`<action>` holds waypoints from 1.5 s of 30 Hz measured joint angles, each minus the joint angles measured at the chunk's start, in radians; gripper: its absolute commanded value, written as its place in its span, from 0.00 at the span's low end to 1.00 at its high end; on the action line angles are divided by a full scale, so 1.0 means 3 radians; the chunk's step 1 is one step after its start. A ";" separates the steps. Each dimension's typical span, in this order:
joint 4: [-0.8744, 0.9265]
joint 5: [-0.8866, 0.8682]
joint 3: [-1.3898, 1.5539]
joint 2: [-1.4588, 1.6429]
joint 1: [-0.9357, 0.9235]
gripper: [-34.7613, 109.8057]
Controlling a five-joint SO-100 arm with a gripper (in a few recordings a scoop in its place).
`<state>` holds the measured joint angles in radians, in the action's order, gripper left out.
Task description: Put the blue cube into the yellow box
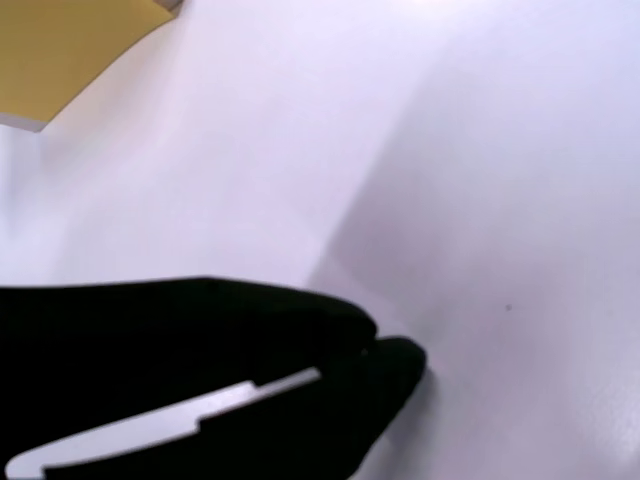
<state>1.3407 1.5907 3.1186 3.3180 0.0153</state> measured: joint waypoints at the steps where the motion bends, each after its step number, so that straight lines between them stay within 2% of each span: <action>1: 0.0000 0.0000 0.0000 0.0000 0.0000 0.25; 19: 0.0000 -0.0056 0.0000 0.0000 -0.0015 0.24; 24: -0.0107 -0.0051 -0.0005 -0.0097 -0.0138 0.30; 30: -0.0266 -0.0046 -0.0378 -0.0808 -0.0752 0.42; 36: -0.0481 0.0404 -0.1135 -0.1375 -0.1457 0.55; 41: -0.1048 0.0481 -0.1560 -0.1928 -0.1963 0.59; 45: -0.1769 0.0547 -0.1728 -0.2485 -0.2327 0.60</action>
<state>0.8099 1.7549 2.6001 2.5725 -0.6826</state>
